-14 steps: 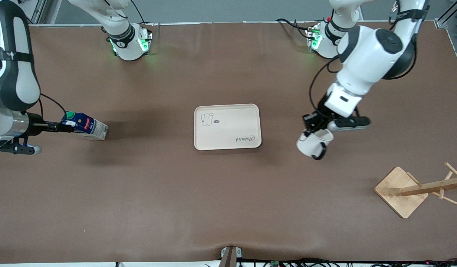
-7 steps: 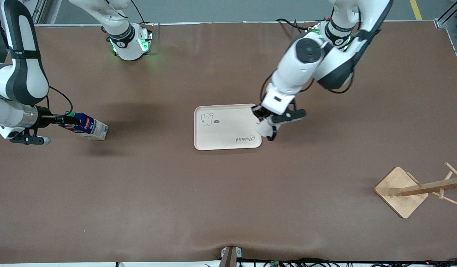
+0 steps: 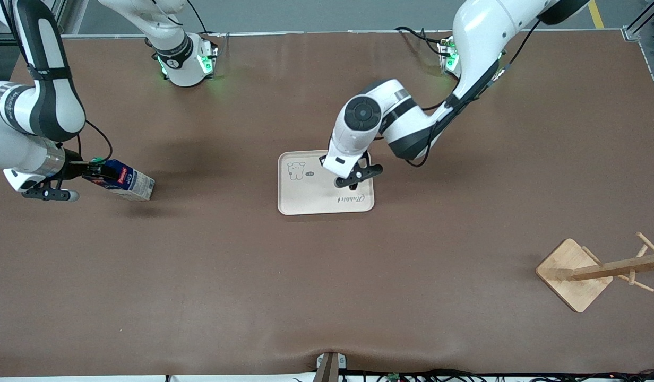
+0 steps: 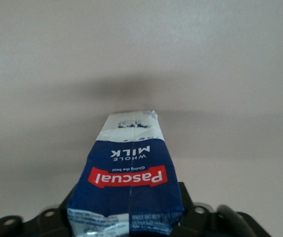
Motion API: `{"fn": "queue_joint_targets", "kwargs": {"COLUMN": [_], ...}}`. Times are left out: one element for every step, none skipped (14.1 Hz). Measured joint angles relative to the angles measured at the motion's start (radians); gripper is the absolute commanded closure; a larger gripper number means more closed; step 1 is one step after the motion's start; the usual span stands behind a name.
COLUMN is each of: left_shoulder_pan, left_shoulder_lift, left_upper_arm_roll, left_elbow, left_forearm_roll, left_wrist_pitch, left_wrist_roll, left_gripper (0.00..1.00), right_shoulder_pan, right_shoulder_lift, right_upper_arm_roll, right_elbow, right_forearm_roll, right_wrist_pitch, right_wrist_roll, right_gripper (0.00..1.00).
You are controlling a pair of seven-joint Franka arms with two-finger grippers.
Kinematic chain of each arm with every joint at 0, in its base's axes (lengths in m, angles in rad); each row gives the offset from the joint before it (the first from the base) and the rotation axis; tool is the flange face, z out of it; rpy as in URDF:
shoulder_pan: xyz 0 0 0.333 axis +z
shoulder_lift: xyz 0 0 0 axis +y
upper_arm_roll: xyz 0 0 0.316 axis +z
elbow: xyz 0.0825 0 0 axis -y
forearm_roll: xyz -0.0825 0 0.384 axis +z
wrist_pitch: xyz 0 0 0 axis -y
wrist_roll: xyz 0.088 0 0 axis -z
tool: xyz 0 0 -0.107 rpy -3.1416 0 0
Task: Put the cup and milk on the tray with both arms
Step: 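Lower the mug onto the tray and open the left gripper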
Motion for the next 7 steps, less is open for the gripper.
{"fn": "queue_joint_targets", "kwargs": {"left_shoulder_pan": [-0.005,-0.012,-0.022,-0.032,-0.041,-0.048,-0.051], "left_shoulder_lift": [0.020,0.033,0.040,0.044,0.045,0.045,0.045], "left_upper_arm_roll": [0.008,0.020,0.034,0.044,0.050,0.055,0.056], "left_elbow": [0.003,0.006,0.008,0.010,0.011,0.012,0.014], "left_forearm_roll": [0.006,0.008,0.008,0.008,0.008,0.008,0.008], "left_wrist_pitch": [0.000,-0.001,-0.002,-0.002,-0.002,-0.003,-0.004], "left_wrist_roll": [0.000,0.000,0.000,0.000,0.000,0.000,0.000], "left_gripper": [1.00,1.00,1.00,0.98,0.53,0.01,0.00], "right_shoulder_pan": [0.000,0.000,0.001,0.001,0.002,0.004,0.009], "right_shoulder_lift": [-0.006,-0.010,-0.010,-0.011,-0.011,-0.011,-0.010], "right_upper_arm_roll": [0.000,0.001,0.002,0.004,0.005,0.006,0.008], "right_elbow": [0.001,0.008,0.026,0.054,0.089,0.125,0.158], "right_forearm_roll": [0.001,0.001,0.001,0.001,0.002,0.002,0.002], "right_wrist_pitch": [-0.046,-0.089,-0.131,-0.174,-0.218,-0.254,-0.280], "right_wrist_roll": [0.003,0.008,0.011,0.013,0.013,0.013,0.013], "right_gripper": [1.00,1.00,1.00,1.00,1.00,1.00,1.00]}}
